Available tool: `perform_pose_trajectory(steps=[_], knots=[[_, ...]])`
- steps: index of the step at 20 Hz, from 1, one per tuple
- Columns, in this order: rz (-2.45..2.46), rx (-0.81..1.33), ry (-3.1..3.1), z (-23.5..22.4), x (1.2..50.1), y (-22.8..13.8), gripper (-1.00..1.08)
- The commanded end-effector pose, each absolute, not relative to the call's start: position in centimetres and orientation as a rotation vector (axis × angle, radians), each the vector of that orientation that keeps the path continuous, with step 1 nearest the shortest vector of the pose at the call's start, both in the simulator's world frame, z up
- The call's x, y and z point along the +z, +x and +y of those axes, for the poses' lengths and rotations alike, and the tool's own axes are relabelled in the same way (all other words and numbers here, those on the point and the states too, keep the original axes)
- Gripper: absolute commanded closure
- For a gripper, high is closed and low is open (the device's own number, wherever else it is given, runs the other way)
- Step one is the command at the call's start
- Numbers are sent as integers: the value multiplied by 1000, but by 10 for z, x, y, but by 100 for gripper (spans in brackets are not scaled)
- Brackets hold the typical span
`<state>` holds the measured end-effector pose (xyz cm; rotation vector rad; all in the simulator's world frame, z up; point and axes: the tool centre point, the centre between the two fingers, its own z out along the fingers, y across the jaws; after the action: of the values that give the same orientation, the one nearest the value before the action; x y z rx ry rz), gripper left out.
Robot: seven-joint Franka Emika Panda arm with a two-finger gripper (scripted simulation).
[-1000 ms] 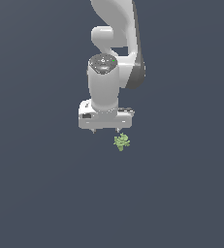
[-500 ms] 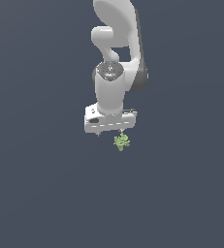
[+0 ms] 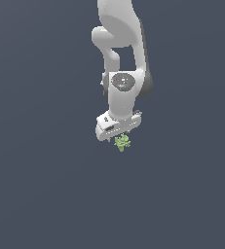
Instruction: Pick up the object and move it to a goal position.
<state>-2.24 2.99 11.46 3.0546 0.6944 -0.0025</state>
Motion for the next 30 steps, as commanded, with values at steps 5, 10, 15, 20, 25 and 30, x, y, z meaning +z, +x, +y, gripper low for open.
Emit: perform_pose_trajectory(steps=[5, 10, 15, 20, 25, 30], knots=[[899, -1, 3007, 47, 97, -30, -92], [965, 0, 2989, 53, 92, -33, -92], [963, -1, 2990, 53, 91, -33, -92], [966, -1, 2989, 54, 76, -34, -92], [971, 0, 2988, 54, 51, -35, -92], [971, 0, 2988, 54, 42, -34, -92]])
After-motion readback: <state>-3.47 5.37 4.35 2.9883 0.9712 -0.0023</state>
